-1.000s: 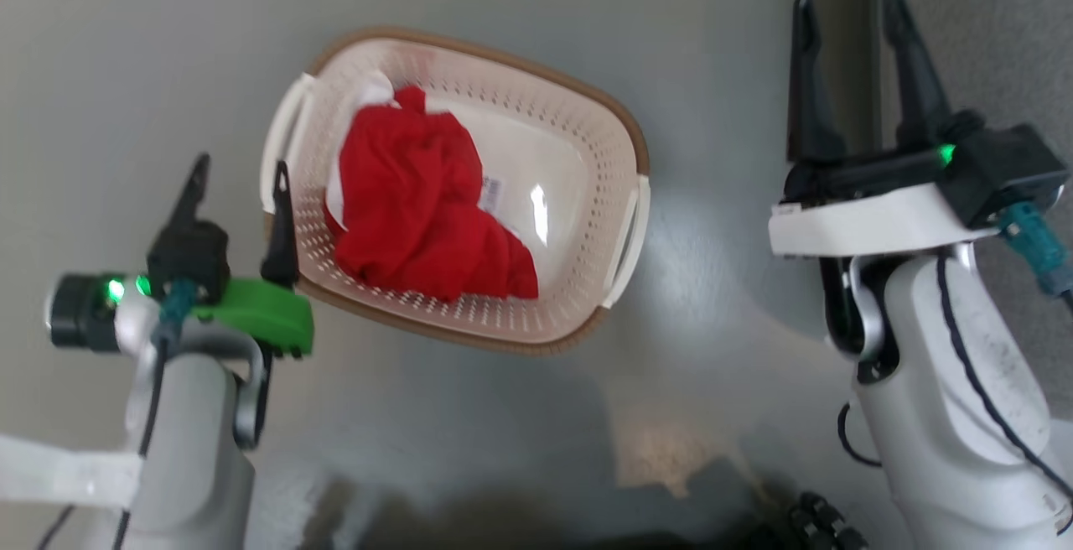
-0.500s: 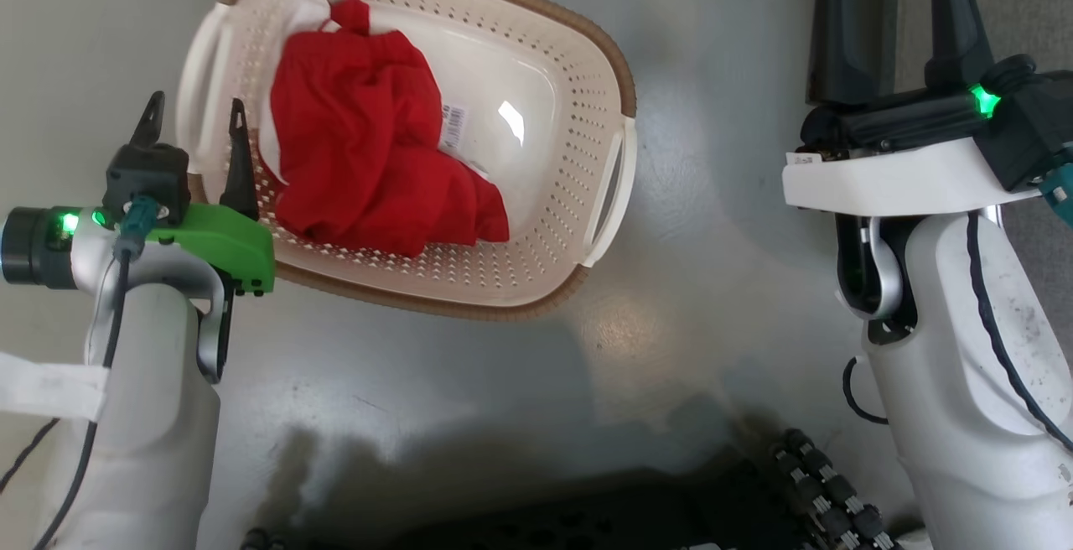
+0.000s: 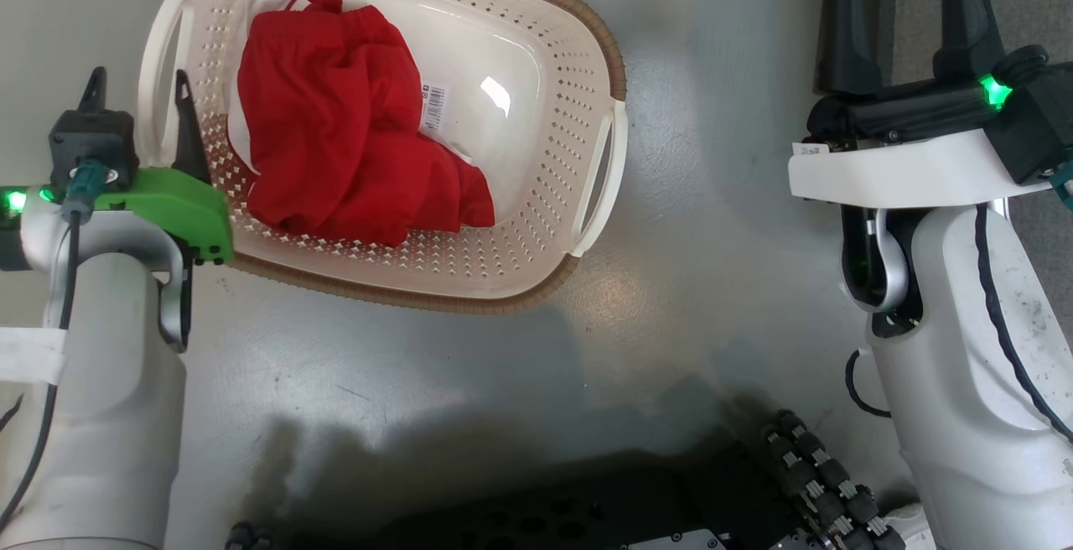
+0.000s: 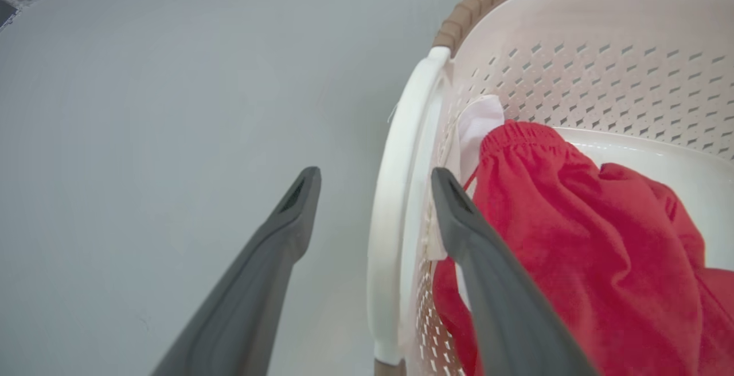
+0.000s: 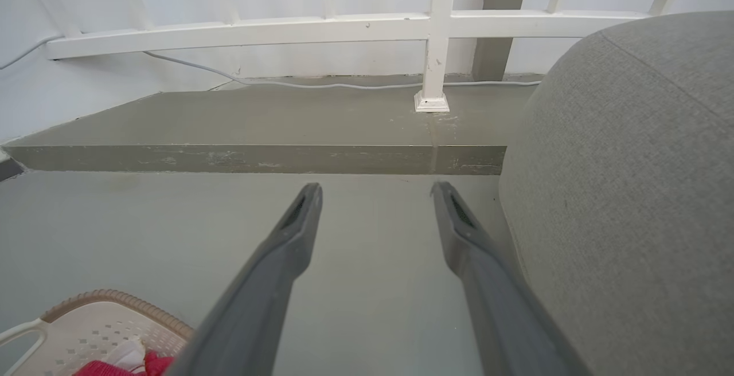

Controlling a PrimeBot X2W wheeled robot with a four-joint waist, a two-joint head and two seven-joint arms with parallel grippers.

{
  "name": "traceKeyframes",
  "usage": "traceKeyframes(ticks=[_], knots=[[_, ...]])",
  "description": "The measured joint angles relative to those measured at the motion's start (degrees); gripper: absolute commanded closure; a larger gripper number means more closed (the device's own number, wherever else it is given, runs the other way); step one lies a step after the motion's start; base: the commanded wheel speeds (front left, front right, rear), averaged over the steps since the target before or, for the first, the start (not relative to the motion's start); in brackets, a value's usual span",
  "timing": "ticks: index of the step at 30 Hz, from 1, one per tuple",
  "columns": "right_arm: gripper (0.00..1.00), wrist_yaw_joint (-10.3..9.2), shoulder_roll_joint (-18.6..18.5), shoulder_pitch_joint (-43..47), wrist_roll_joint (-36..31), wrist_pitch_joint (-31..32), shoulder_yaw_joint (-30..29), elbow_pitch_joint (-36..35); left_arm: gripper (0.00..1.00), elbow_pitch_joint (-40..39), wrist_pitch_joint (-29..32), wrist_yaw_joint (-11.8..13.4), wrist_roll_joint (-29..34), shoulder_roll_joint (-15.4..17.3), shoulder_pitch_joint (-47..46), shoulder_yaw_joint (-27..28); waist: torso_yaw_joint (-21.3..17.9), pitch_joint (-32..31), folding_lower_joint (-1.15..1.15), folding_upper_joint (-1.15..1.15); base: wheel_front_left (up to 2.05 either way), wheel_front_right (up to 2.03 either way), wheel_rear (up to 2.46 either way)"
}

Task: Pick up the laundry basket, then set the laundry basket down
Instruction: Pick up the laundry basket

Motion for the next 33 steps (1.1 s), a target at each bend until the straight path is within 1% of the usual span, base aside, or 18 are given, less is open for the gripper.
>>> traceKeyframes(ticks=[3, 8, 9, 10, 13, 14, 15, 16, 17, 19, 20, 21, 23, 33], knots=[[0.00, 0.00, 0.01, -0.01, 0.43, 0.00, -0.07, -0.20, 0.00, 1.53, 0.01, 0.00, 0.00, 0.69, -0.76, 0.01, -0.27, 0.67, 0.00, 0.00, 0.00, 0.00, 0.00], [0.00, 0.00, 0.01, -0.02, 0.43, 0.00, -0.41, -0.20, 0.00, 3.38, -0.44, 0.00, 0.02, 0.75, -2.40, -0.12, -0.52, 1.25, 0.00, 0.00, 0.00, 0.00, 0.00], [0.00, 0.00, 0.01, -0.02, 0.43, 0.00, -0.44, -0.20, 0.05, 3.69, -0.44, 0.00, 0.02, 0.79, -2.71, -0.16, -0.55, 1.33, 0.00, 0.00, 0.00, 0.00, 0.00], [0.00, 0.00, 0.01, -0.02, 0.43, 0.00, -0.49, -0.20, 0.15, 3.89, -0.46, -0.01, 0.03, 0.81, -3.00, -0.22, -0.57, 1.39, 0.00, 0.00, 0.00, 0.00, 0.00], [0.00, 0.00, 0.01, -0.04, 0.43, 0.00, -0.60, -0.20, 0.35, 4.46, -0.48, -0.01, 0.11, 0.98, -3.76, -0.38, -0.62, 1.56, 0.00, 0.00, 0.00, 0.00, 0.00], [0.00, 0.00, 0.01, -0.05, 0.43, 0.00, -0.63, -0.20, 0.49, 4.82, -0.48, -0.01, 0.11, 1.01, -4.04, -0.43, -0.62, 1.62, 0.00, 0.00, 0.00, 0.00, 0.00], [0.00, 0.00, 0.01, -0.07, 0.43, -0.01, -0.64, -0.20, 0.53, 5.16, -0.49, -0.01, 0.11, 1.02, -4.35, -0.47, -0.62, 1.67, 0.00, 0.00, 0.00, 0.00, 0.00], [0.00, 0.00, 0.01, -0.08, 0.43, 0.00, -0.65, -0.19, 0.53, 5.35, -0.49, -0.01, 0.12, 1.02, -4.54, -0.54, -0.60, 1.71, 0.00, 0.00, 0.00, 0.00, 0.00], [0.00, 0.00, 0.01, -0.08, 0.43, 0.00, -0.66, -0.19, 0.58, 5.49, -0.51, -0.01, 0.13, 1.02, -4.64, -0.66, -0.58, 1.74, 0.00, 0.00, 0.00, 0.00, 0.00], [0.00, 0.00, 0.01, -0.09, 0.43, 0.00, -0.66, -0.18, 0.70, 5.76, -0.69, -0.08, 0.31, 1.01, -4.76, -0.93, -0.53, 1.80, 0.00, 0.00, 0.00, 0.00, 0.00], [0.00, 0.00, 0.01, -0.10, 0.43, 0.00, -0.67, -0.16, 0.81, 5.89, -0.85, -0.12, 0.32, 0.98, -4.85, -1.14, -0.51, 1.82, 0.00, 0.00, 0.00, 0.00, 0.00], [0.00, 0.00, 0.01, -0.10, 0.43, 0.00, -0.70, -0.14, 0.88, 6.09, -0.94, -0.24, 0.37, 0.90, -5.02, -1.35, -0.48, 1.83, 0.00, 0.00, 0.00, 0.00, 0.00], [0.00, 0.00, 0.01, -0.12, 0.43, 0.00, -0.77, -0.05, 1.00, 6.56, -0.97, -0.25, 0.64, 0.89, -5.41, -1.55, -0.40, 1.82, 0.00, 0.00, 0.00, 0.00, 0.00], [0.00, 0.00, 0.01, -0.66, 0.49, 0.00, -0.92, 0.48, 1.00, 8.06, -1.00, -0.32, 0.42, 0.34, -5.83, -1.34, -0.08, 1.42, -0.01, 0.00, 0.00, 0.00, 0.00]])
